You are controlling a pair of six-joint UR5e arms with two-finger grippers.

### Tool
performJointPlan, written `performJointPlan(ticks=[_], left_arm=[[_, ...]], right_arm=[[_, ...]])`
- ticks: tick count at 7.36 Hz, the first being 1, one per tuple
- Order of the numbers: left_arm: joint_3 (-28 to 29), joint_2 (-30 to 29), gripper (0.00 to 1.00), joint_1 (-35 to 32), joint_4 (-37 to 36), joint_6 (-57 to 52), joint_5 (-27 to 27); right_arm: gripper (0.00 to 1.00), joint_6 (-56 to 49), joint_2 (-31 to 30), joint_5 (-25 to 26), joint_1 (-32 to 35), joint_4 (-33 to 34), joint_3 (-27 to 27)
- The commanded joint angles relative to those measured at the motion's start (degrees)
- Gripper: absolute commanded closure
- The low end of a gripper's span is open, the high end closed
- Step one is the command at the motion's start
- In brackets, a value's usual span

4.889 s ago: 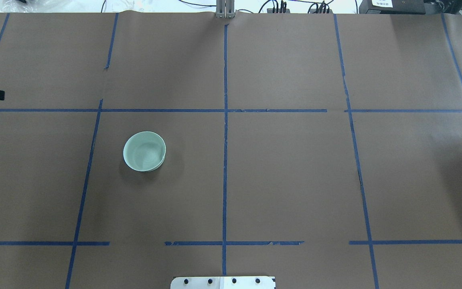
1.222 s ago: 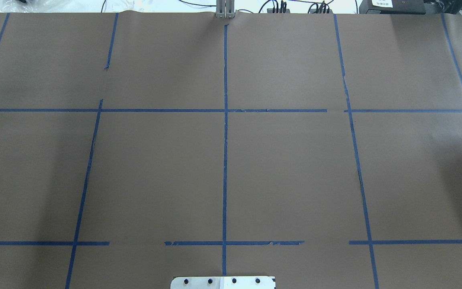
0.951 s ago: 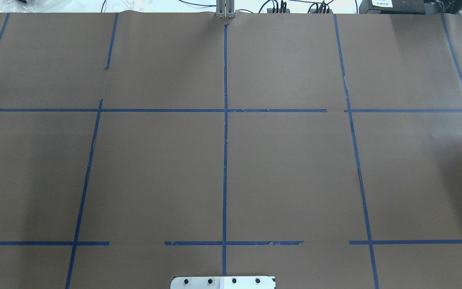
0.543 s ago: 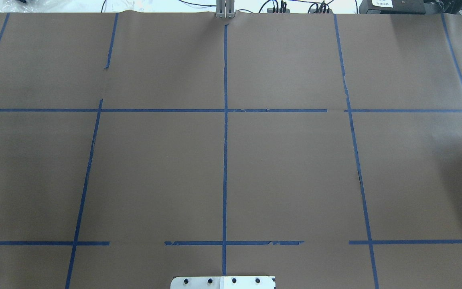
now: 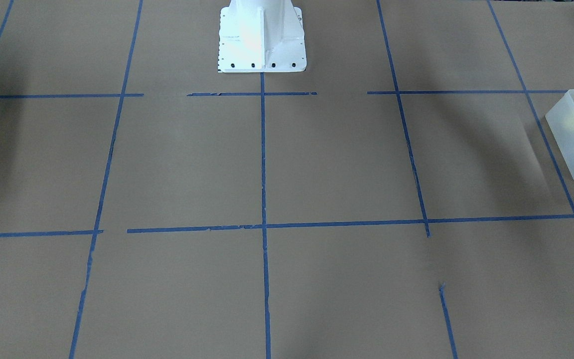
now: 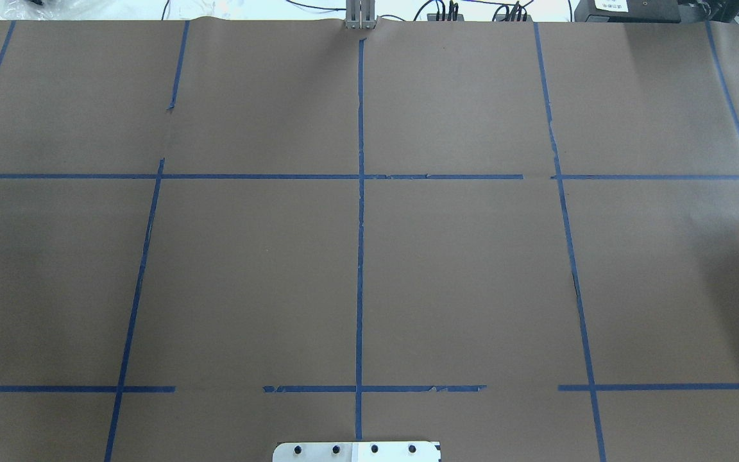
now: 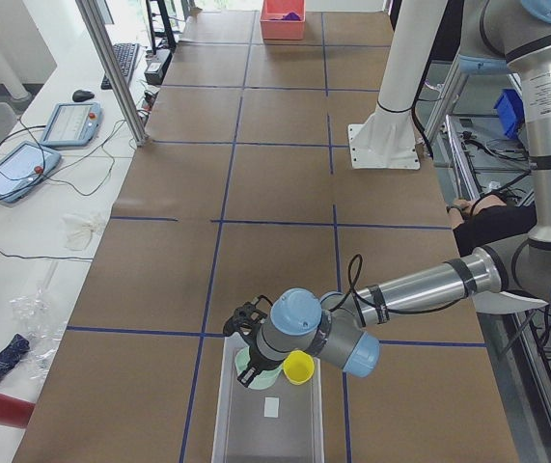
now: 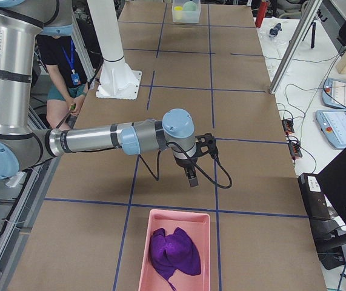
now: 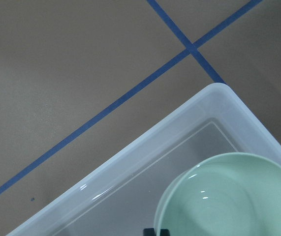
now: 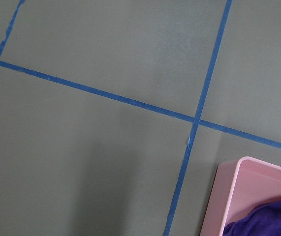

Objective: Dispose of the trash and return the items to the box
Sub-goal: 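Lower the green bowl into the clear bin and open the left gripper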

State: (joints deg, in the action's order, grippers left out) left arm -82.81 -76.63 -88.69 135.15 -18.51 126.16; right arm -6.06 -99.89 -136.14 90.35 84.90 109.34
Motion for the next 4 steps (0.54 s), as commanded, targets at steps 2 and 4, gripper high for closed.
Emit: performJointPlan(ticks=[2,4], left_arm=[[-3.4,-0.7,0.00,0.2,-0.3,3.1,0.1],[-12.1,-2.6,0.00,0.2,-12.5,10.5,0.0]], right_arm=[[0.00,0.0,0.0,0.0,0.0,0.1,0.0],[0.00,0.3,0.1,0.0,-0.1,0.1,0.0]])
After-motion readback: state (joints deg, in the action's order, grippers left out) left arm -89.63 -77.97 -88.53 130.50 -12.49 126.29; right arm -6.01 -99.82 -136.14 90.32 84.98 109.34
